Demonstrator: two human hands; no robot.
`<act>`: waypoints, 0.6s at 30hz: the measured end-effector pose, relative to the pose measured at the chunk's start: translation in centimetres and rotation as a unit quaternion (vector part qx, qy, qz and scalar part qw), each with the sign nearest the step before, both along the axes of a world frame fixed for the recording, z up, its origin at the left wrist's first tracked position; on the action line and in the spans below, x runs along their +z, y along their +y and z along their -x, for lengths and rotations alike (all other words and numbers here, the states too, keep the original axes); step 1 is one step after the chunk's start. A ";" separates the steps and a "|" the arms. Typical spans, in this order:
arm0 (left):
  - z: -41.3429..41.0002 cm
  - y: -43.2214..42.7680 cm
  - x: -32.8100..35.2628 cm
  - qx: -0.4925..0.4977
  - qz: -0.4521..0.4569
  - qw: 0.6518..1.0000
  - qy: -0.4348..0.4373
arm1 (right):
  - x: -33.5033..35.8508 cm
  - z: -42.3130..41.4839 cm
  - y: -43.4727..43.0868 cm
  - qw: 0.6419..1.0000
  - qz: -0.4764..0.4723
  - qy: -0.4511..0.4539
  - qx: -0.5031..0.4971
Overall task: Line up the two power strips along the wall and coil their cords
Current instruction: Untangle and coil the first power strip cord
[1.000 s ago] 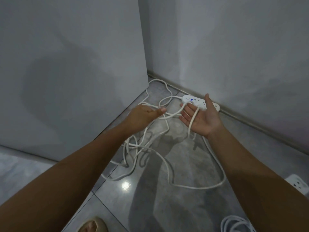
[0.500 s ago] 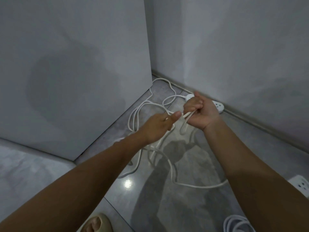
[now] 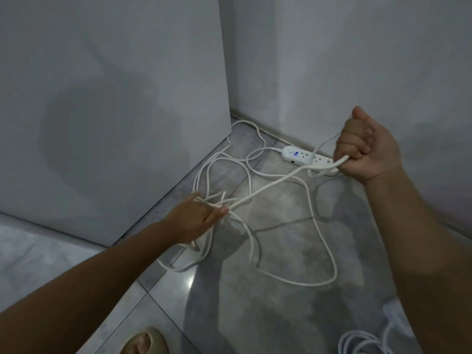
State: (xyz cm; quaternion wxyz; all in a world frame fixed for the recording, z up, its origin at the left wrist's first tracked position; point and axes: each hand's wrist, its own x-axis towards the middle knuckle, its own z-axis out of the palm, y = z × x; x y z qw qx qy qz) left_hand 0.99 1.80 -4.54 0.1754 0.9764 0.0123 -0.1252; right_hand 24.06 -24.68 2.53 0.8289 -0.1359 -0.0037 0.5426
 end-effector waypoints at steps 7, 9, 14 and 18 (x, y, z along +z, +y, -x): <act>-6.1 -1.2 2.3 0.051 -0.096 0.992 0.064 | 4.2 2.0 -1.2 0.975 -0.030 -0.062 0.212; -7.5 -1.1 2.9 0.072 -0.098 0.991 0.058 | 4.4 3.2 -0.7 0.958 -0.022 -0.090 0.272; -10.1 -1.7 3.7 0.219 0.070 0.972 0.044 | 2.5 7.9 2.1 0.902 0.076 -0.167 0.392; -11.1 -2.3 3.9 0.291 0.250 0.923 0.035 | -0.9 11.5 4.6 0.900 0.238 -0.198 0.308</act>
